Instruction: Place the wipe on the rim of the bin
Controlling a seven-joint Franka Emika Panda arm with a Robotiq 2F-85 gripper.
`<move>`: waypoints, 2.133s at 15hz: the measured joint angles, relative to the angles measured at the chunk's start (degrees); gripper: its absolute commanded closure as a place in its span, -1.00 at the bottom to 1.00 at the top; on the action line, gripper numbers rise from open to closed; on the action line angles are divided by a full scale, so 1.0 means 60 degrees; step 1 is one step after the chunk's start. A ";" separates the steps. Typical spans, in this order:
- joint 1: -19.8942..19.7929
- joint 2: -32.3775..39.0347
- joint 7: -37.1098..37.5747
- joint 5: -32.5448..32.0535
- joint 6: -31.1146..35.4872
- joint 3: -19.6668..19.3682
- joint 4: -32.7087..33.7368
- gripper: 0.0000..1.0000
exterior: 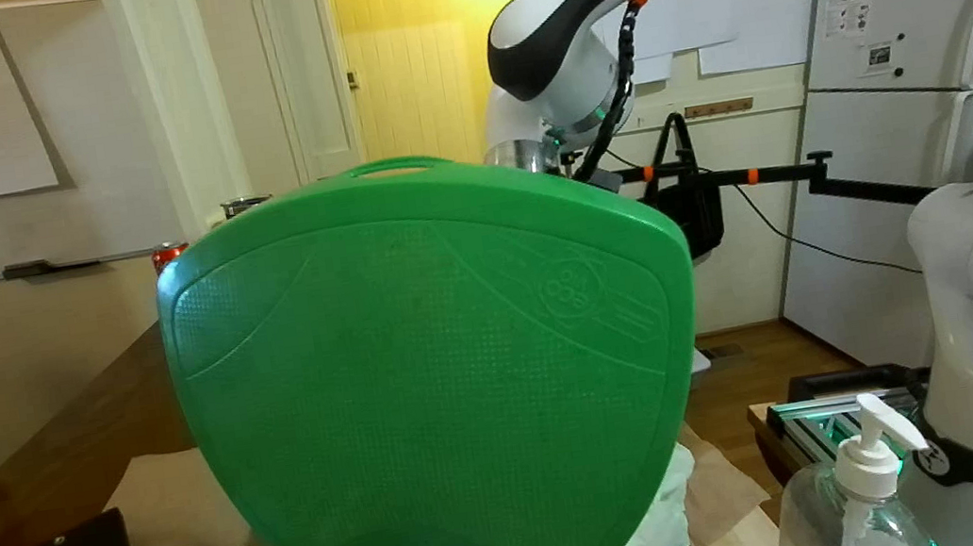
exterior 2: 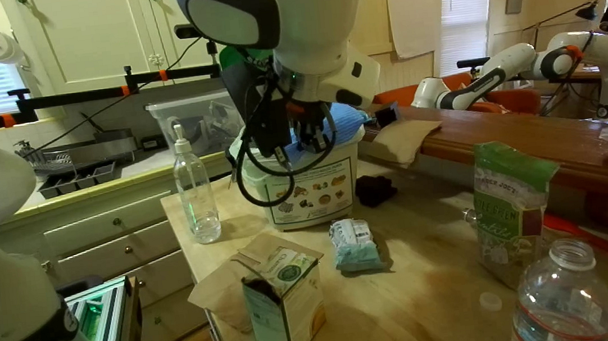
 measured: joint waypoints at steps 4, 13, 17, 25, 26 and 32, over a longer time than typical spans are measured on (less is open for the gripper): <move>0.0005 -0.0248 0.0964 -0.0554 0.0001 0.0055 -0.0095 1.00; 0.0005 -0.0992 0.2469 -0.1066 0.0000 0.0049 -0.0279 0.99; 0.0005 -0.1264 0.3132 -0.1257 0.0000 0.0049 -0.0445 0.99; 0.0008 -0.1257 0.4562 -0.1780 0.0007 0.0049 -0.0742 0.56; 0.0014 -0.1241 0.4563 -0.1780 0.0008 0.0049 -0.0747 0.43; 0.0075 -0.1224 0.4563 -0.1780 0.0020 0.0056 -0.0749 -0.44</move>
